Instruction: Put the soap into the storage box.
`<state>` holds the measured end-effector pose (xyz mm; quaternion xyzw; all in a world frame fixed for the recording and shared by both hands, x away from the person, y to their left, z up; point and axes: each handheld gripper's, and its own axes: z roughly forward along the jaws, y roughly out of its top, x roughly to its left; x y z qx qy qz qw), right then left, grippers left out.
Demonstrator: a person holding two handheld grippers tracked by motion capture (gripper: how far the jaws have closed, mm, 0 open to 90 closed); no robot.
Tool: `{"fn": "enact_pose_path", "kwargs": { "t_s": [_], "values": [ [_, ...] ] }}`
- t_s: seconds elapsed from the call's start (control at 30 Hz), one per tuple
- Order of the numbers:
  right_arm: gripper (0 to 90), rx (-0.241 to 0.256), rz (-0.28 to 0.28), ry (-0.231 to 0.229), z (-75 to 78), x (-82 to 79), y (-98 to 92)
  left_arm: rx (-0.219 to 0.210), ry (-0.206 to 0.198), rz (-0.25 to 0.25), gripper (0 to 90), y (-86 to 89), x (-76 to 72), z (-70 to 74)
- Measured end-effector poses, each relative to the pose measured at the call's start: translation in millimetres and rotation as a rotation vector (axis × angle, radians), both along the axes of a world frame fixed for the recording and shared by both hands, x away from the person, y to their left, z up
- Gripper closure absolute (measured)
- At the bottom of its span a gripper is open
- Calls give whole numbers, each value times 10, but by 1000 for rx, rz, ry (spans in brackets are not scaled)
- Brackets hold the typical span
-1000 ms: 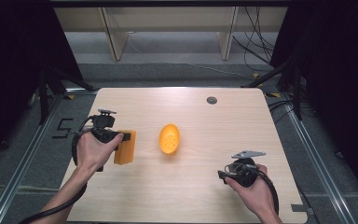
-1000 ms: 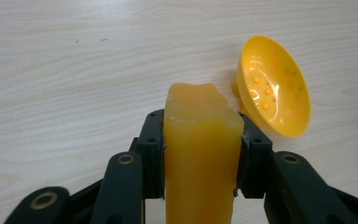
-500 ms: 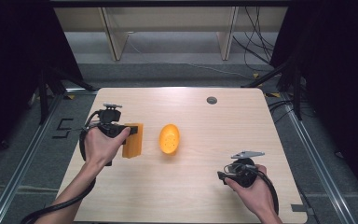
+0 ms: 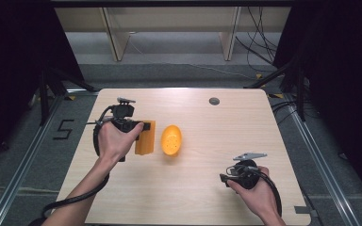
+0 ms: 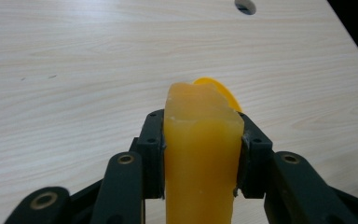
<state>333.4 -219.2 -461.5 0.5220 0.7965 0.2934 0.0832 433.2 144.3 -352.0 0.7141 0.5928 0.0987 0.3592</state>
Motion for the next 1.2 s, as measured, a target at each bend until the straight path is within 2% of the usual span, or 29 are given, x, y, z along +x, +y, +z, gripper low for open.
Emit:
{"fn": "enact_pose_path", "kwargs": {
  "t_s": [0.23, 0.43, 0.6, 0.77, 0.9, 0.93, 0.97, 1.2],
  "values": [
    [498, 4, -3, 9, -5, -3, -2, -7, 18, -15, 606, -167, 76, 19],
    [498, 5, -1, 9, -5, -2, -1, 8, 45, -31, 606, -223, 143, 12],
    [498, 19, -5, -1, -24, 1, 5, -7, 69, -19, 606, -264, 209, 21],
    [498, 12, 3, 11, -18, 3, -2, 9, 97, -17, 606, -306, 280, -4],
    [497, 21, -3, 0, -28, 2, 2, 16, 113, -16, 605, -333, 314, -28],
    [498, 28, -4, -8, -42, 4, 5, 25, 119, -9, 605, -348, 324, -28],
    [497, 18, 1, 3, -29, 3, -1, 34, 124, -12, 605, -357, 335, -30],
    [497, 5, -1, 11, -8, -1, -5, 32, 139, -18, 605, -404, 373, -15]
  ]
}}
